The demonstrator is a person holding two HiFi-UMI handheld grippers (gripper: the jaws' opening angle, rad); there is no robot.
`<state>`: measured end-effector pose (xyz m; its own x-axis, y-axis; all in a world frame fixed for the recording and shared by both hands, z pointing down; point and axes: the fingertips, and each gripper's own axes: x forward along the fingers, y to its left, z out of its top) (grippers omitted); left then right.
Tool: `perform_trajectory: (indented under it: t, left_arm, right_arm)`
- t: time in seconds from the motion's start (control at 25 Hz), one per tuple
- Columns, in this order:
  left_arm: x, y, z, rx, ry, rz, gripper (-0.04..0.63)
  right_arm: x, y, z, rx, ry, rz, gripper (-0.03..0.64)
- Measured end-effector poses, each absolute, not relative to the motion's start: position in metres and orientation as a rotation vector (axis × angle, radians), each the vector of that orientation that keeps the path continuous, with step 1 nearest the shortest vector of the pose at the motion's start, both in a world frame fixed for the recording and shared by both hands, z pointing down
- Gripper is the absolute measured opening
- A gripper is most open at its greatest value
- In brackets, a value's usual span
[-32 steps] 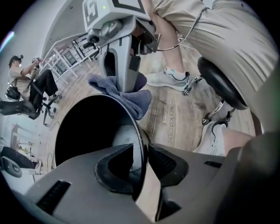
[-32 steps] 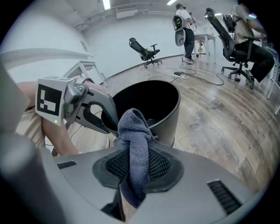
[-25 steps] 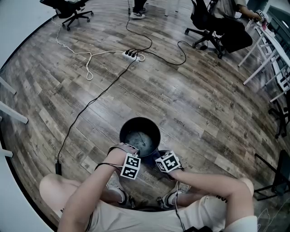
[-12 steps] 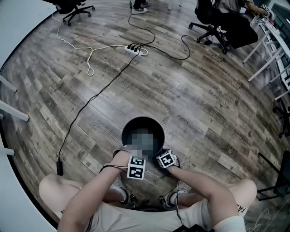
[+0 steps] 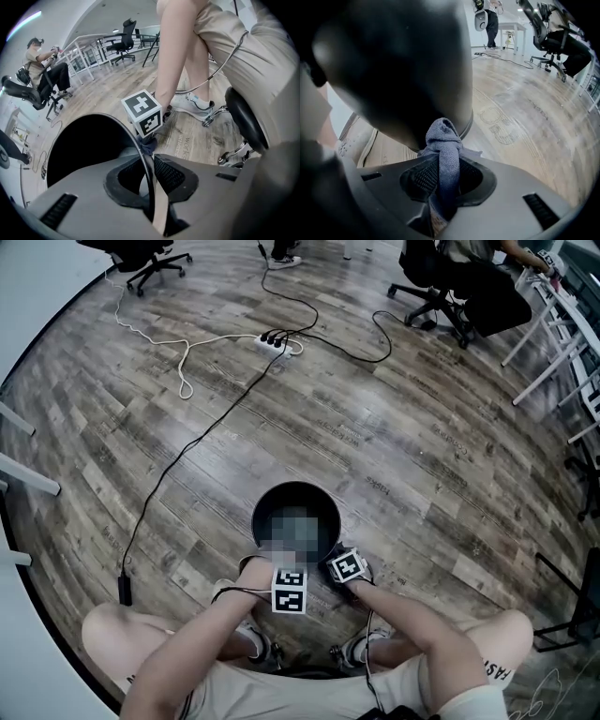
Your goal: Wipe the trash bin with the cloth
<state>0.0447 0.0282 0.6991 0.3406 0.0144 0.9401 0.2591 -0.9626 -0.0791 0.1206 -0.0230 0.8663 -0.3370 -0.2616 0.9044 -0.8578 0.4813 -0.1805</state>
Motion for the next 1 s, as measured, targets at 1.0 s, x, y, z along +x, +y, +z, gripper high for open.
perform_trajectory:
  t: [1.0]
  left_arm:
    - [0.004, 0.024, 0.702, -2.113, -0.383, -1.809, 0.042]
  right_arm:
    - [0.087, -0.011, 0.682, 0.776, -1.967, 0.694, 0.083]
